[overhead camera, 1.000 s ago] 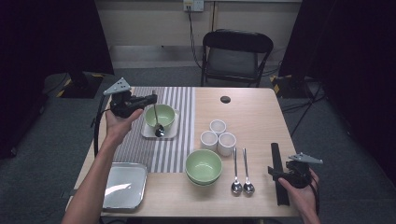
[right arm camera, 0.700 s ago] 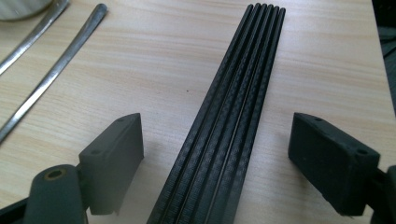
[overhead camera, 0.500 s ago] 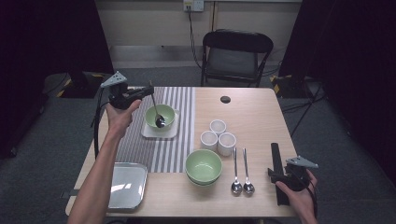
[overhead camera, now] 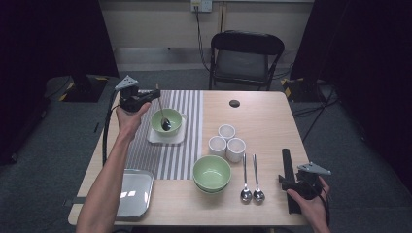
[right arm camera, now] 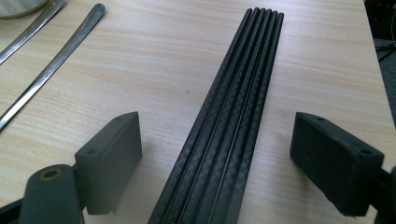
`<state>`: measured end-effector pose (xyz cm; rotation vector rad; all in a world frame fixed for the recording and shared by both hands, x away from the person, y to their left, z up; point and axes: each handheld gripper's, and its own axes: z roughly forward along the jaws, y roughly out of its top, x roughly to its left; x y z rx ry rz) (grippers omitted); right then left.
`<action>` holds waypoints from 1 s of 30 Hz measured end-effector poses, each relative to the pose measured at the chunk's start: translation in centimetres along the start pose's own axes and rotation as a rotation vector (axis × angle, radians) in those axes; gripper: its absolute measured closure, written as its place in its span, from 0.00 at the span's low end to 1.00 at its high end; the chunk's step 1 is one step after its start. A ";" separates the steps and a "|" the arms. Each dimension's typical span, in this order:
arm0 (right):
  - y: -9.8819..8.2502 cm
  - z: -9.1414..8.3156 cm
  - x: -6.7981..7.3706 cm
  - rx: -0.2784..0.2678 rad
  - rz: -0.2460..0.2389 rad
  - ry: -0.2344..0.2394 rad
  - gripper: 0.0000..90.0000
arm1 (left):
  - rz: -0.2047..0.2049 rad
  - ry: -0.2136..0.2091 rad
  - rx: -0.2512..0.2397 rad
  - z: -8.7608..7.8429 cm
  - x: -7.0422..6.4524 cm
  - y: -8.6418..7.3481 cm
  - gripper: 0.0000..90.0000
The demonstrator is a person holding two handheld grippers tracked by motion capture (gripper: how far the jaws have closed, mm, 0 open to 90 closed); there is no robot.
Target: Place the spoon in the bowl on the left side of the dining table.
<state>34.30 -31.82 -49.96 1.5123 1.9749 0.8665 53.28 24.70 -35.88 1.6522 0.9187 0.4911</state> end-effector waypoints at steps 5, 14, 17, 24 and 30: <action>0.0 0.0 0.0 0.000 0.000 0.000 0.18 | -0.022 0.001 -0.001 0.1 0.3 -0.6 1.00; 0.0 0.0 0.0 0.000 0.000 0.000 0.18 | -0.026 0.006 0.038 0.2 0.4 -1.8 1.00; 0.0 0.0 0.0 0.000 0.000 0.000 0.18 | -0.034 -0.007 0.048 0.0 0.6 -2.2 0.99; 0.0 0.0 0.0 0.000 0.000 0.000 0.18 | -0.039 -0.005 0.061 -0.3 0.8 -3.0 0.96; 0.0 0.0 0.0 0.000 0.000 0.000 0.18 | -0.051 0.007 0.091 -1.2 1.4 -3.5 0.89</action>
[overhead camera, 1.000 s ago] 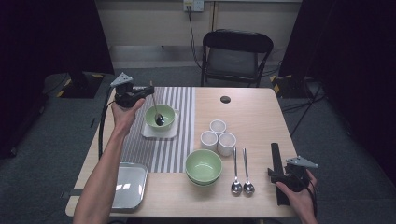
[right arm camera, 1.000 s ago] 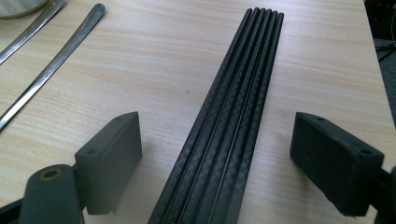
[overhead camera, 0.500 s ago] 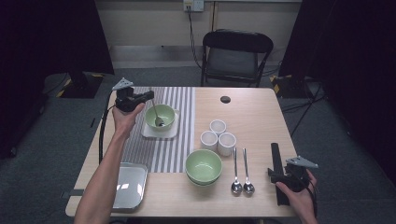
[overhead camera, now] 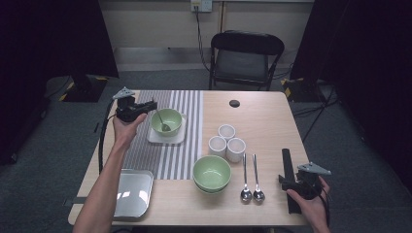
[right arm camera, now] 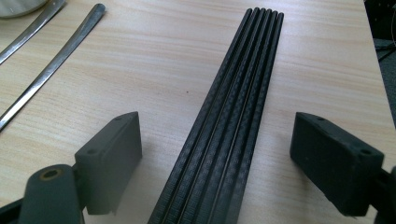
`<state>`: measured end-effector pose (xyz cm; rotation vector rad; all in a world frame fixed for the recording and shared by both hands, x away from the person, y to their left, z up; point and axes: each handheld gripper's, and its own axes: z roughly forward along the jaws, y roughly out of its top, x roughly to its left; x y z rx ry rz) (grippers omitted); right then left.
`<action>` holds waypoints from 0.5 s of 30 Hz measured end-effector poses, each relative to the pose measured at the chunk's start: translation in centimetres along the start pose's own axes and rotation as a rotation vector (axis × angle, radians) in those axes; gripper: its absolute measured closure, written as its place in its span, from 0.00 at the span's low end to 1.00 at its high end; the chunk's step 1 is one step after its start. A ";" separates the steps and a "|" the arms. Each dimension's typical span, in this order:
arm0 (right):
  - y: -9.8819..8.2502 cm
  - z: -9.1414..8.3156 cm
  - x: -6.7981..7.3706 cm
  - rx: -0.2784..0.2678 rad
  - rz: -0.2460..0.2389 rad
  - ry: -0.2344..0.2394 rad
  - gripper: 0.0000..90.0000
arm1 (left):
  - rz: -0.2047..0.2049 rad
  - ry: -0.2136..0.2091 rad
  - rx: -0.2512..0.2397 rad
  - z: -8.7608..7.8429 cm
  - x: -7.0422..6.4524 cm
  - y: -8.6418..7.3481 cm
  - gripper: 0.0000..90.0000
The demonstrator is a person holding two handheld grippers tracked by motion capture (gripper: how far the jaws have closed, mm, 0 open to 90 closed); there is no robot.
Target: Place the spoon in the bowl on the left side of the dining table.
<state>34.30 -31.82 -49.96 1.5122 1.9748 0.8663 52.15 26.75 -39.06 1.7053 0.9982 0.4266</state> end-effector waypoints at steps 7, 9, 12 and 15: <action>0.0 0.0 0.0 0.000 0.000 0.000 0.18 | 0.006 -0.005 0.002 -1.1 0.3 0.2 0.86; 0.0 0.0 0.0 0.000 0.000 0.000 0.18 | 0.012 0.008 0.013 -1.4 0.4 0.1 0.84; 0.0 0.0 0.0 0.000 0.000 0.000 0.18 | 0.016 0.031 0.000 -2.0 0.6 -0.4 0.81; 0.0 0.0 0.0 0.000 0.000 0.000 0.18 | 0.016 0.033 0.032 -2.2 0.9 -1.1 0.80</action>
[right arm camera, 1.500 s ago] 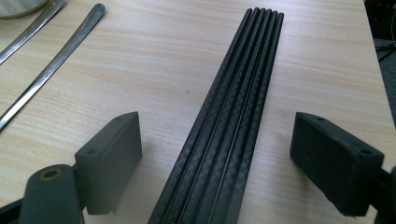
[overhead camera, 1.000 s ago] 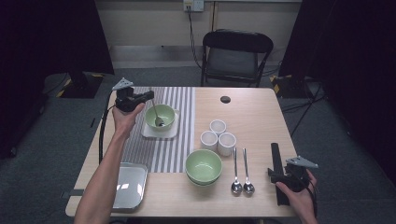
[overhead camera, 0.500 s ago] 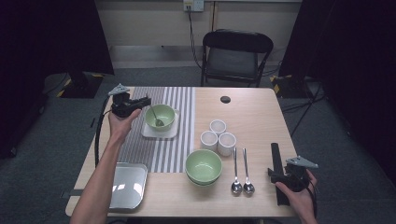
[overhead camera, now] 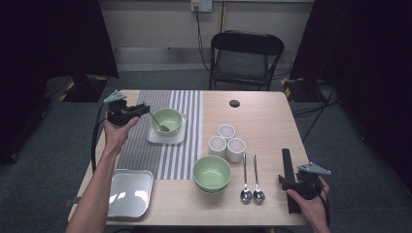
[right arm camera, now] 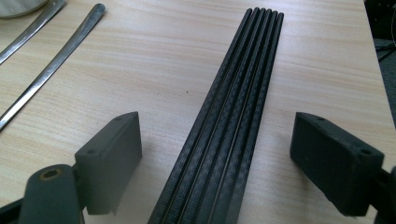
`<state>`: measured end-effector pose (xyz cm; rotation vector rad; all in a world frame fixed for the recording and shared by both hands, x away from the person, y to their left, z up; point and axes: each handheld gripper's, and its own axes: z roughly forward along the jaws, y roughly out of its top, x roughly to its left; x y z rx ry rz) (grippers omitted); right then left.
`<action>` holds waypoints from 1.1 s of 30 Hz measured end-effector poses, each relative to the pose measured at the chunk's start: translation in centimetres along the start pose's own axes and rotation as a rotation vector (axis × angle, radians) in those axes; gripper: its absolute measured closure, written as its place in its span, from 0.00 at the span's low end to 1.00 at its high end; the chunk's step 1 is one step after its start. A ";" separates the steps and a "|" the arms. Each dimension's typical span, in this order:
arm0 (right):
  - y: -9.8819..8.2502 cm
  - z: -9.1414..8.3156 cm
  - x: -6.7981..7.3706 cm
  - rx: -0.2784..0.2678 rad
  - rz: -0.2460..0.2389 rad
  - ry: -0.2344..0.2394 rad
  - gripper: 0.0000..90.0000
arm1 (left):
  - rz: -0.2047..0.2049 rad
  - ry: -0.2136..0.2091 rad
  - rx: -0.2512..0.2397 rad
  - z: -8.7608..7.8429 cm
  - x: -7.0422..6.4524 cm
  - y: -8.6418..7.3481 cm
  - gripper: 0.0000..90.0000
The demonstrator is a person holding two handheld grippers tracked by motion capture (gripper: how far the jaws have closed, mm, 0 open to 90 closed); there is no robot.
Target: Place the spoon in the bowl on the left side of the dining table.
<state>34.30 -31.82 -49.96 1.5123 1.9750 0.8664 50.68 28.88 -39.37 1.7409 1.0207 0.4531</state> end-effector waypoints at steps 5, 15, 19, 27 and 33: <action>0.0 0.0 0.0 0.000 0.000 0.000 0.18 | 0.010 0.025 0.008 -0.6 0.5 -0.8 0.79; 0.0 0.0 0.0 0.000 0.000 0.000 0.18 | -0.052 0.023 0.031 -2.3 2.3 -2.8 0.76; 0.0 0.0 0.0 0.000 0.000 0.000 0.18 | -0.017 0.049 0.062 -2.2 2.1 -2.8 0.73; 0.0 0.0 0.0 0.000 0.000 0.000 0.18 | -0.014 0.075 0.099 -0.7 1.7 -3.1 0.72; 0.0 0.0 0.0 0.000 0.000 0.000 0.18 | -0.005 0.065 0.128 0.3 1.5 -3.5 0.78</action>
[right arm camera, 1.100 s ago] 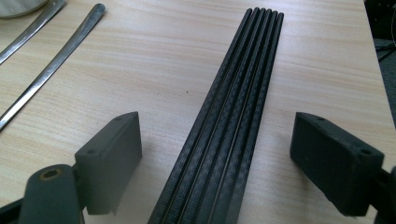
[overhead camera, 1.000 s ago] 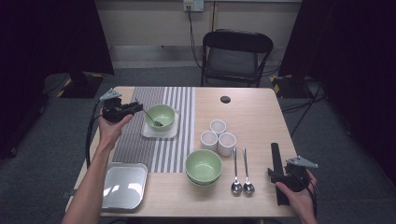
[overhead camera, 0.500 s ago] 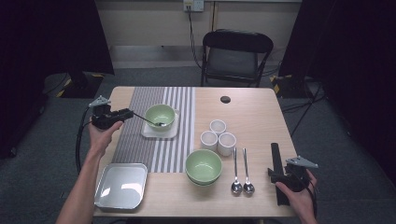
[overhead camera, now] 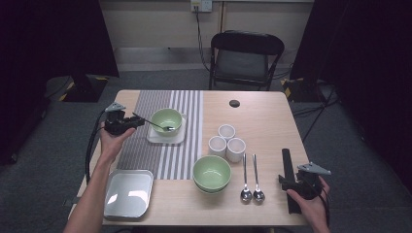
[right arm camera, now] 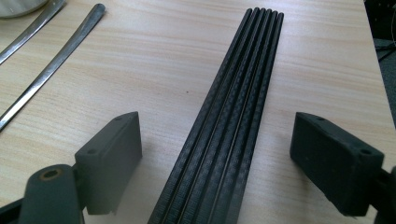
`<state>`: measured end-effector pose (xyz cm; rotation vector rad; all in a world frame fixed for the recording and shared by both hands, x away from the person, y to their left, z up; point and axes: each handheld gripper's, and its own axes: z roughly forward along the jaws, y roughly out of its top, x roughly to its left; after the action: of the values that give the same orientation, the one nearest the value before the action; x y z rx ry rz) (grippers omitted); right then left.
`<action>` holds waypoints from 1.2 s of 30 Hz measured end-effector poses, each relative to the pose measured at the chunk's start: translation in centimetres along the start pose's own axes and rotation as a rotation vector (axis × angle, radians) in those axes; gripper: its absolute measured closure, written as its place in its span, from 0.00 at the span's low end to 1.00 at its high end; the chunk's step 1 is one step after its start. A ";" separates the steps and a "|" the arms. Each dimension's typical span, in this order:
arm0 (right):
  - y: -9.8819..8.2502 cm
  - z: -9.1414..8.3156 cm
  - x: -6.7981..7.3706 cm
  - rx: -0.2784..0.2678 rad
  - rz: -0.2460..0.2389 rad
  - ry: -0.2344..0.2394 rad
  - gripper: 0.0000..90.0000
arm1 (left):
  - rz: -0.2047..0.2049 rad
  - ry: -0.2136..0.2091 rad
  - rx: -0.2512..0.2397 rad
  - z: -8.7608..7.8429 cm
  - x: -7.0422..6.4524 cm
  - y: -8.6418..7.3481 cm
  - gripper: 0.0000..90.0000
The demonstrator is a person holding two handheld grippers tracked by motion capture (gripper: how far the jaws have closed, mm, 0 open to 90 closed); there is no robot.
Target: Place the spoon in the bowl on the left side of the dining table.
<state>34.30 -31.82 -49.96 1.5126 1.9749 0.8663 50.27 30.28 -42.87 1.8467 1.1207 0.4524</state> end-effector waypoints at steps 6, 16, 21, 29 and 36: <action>0.0 0.0 0.0 0.000 0.000 0.000 0.18 | 0.003 0.011 0.010 0.6 0.0 -0.1 0.79; 0.0 0.0 0.0 0.000 0.000 0.000 0.18 | -0.005 -0.004 0.034 0.9 -0.5 -0.8 0.70; 0.0 0.0 0.0 0.000 0.000 0.000 0.18 | -0.055 -0.021 0.048 0.6 0.2 -1.9 0.65; 0.0 0.0 0.0 0.000 0.000 0.000 0.18 | -0.024 0.012 0.068 -0.3 -0.3 -2.3 0.51; 0.0 0.0 0.0 0.000 0.000 0.000 0.18 | -0.006 0.056 0.083 -1.8 -0.6 -2.7 0.42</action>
<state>34.30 -31.82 -49.96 1.5130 1.9748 0.8665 47.27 31.18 -44.09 1.9121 1.1981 0.4630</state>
